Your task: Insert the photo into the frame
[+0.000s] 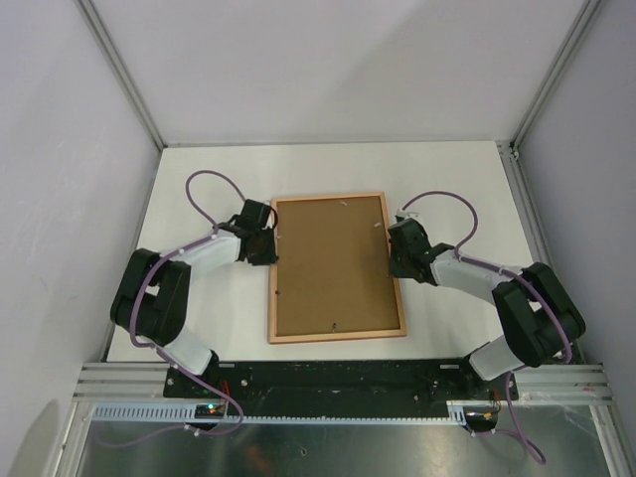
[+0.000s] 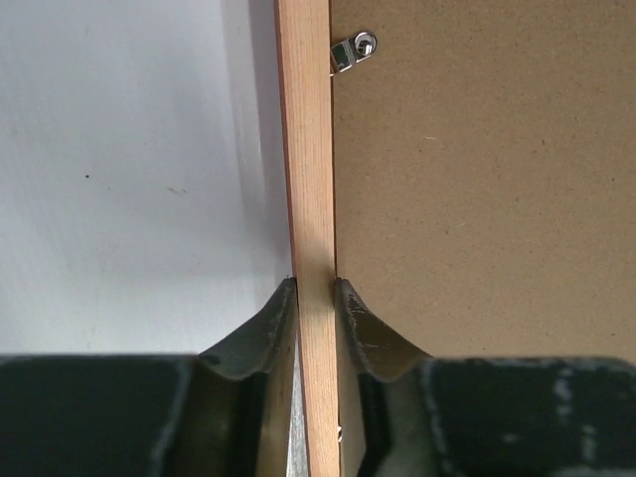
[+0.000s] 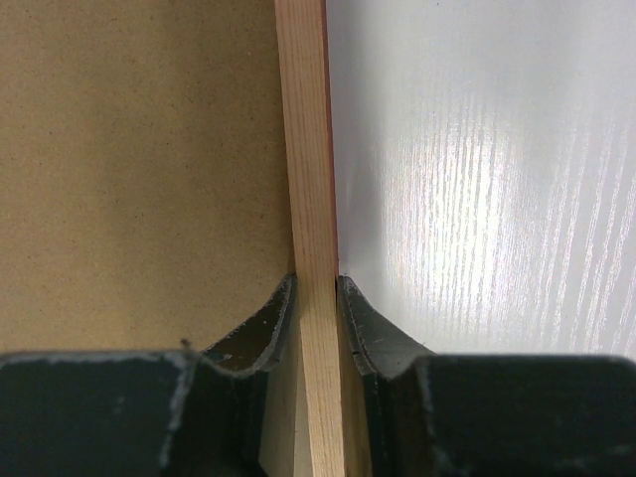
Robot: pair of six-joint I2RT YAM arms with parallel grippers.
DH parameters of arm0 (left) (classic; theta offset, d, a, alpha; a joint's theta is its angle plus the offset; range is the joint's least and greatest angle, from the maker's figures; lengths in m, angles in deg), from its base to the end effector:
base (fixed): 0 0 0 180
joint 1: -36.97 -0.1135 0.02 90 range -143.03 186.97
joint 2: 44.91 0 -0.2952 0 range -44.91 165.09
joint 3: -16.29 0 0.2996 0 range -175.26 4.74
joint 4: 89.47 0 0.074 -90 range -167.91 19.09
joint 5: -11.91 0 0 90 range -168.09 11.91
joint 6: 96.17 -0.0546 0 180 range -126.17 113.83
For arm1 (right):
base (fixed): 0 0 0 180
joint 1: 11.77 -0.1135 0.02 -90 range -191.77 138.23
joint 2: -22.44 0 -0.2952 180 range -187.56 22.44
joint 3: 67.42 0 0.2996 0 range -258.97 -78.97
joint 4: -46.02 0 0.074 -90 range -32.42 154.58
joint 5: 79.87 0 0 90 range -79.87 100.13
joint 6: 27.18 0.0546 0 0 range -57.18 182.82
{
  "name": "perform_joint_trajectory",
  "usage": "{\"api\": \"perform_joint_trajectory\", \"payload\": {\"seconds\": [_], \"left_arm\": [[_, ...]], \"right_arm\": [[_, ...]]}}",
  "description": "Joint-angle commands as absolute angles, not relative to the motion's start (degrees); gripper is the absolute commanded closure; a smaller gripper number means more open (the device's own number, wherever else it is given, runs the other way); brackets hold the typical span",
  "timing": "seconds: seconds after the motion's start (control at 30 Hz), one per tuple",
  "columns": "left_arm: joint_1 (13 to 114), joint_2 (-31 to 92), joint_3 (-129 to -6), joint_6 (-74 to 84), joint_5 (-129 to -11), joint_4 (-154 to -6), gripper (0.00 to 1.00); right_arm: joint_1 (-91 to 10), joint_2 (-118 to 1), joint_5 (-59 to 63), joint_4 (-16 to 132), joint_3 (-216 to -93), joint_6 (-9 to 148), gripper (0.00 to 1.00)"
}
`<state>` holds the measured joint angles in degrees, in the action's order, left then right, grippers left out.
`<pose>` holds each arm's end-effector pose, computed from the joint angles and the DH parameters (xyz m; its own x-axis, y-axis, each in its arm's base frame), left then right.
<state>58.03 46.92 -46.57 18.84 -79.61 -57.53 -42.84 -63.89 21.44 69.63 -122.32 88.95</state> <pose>0.3309 -0.1259 0.1511 -0.8858 -0.1118 -0.4504 -0.0301 0.9824 -0.1845 0.2880 0.1610 0.1473 -0.8107 0.0157 -0.5852 -0.0588 0.9924 0.1081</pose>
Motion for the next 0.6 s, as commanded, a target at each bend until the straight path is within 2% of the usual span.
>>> {"api": "perform_joint_trajectory", "payload": {"seconds": [0.0, 0.17, 0.23, 0.33, 0.37, 0.43, 0.57], "left_arm": [[58.8, 46.48, -45.52, 18.93, -78.61, -59.22, 0.81], [59.25, 46.68, -44.36, 18.76, -78.54, -59.21, 0.98], [59.28, 46.74, -44.01, 18.25, -78.53, -58.93, 0.99], [59.29, 47.12, -43.79, 16.78, -78.53, -58.05, 1.0], [59.29, 47.33, -43.87, 16.29, -78.53, -57.61, 1.0], [59.34, 48.33, -44.26, 15.77, -77.7, -56.53, 1.0], [59.66, 50.27, -45.6, 15.04, -76.3, -54.99, 1.0]], "right_arm": [[-43.59, -62.83, 20.47, 72.76, -120.02, 89.31, 1.0], [-43.41, -61.84, 20.35, 72.45, -118.83, 89.53, 0.98], [-42.84, -61.3, 20.27, 72.13, -118.77, 89.49, 0.81], [-41.19, -60.21, 19.96, 71.22, -119.41, 89.17, 0.49], [-40.81, -60.11, 20.41, 70.9, -120.24, 88.92, 0.43], [-40.12, -60.6, 21.95, 70.68, -122.38, 88.27, 0.35], [-38.24, -63.86, 24.51, 69.33, -127.5, 86.51, 0.28]]}}
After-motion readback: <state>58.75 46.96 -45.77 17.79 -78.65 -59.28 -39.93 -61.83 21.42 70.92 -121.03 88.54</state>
